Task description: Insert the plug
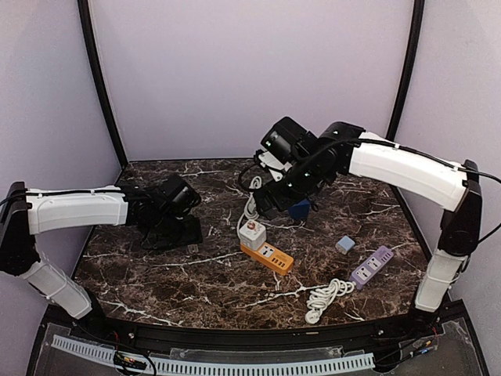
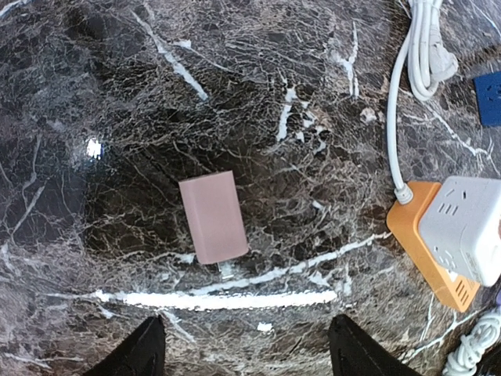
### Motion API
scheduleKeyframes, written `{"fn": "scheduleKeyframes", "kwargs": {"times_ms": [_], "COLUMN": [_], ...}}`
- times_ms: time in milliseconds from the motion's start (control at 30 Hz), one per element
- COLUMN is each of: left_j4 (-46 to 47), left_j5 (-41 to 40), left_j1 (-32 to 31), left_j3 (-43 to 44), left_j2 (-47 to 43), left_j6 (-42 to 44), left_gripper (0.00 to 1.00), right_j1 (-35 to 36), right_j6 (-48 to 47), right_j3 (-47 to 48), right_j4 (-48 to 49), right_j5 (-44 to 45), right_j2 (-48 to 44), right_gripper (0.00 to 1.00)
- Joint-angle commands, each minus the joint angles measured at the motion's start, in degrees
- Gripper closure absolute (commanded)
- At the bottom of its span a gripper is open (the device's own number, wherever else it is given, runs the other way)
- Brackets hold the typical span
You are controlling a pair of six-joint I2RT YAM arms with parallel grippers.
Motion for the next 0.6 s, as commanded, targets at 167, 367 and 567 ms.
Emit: {"fn": "scheduleKeyframes", "kwargs": {"times_ms": [167, 367, 567], "left_j4": [-2.64, -2.62, -1.89], "left_j5": [-7.87, -10.25, -12.94], "left_j1": [-1.34, -1.43, -2.47], "left_j3": [3.25, 4.91, 5.02], "left_j2": [6.00, 10.06, 12.57], "left_j6": [-8.65, -9.28, -11.71], "left_gripper": [0.35, 0.39, 0.41], "right_j1": [-0.77, -1.14, -1.37], "right_j6": [-0.95, -1.77, -3.27], "right_j3": [-6.06, -6.65, -6.35], "right_j4": [0.73, 0.37, -0.07], "right_j5": [-0.52, -0.85, -1.39], "right_j2": [-6.65, -7.63, -7.19], "right_gripper": [0.01, 0.01, 0.01]}}
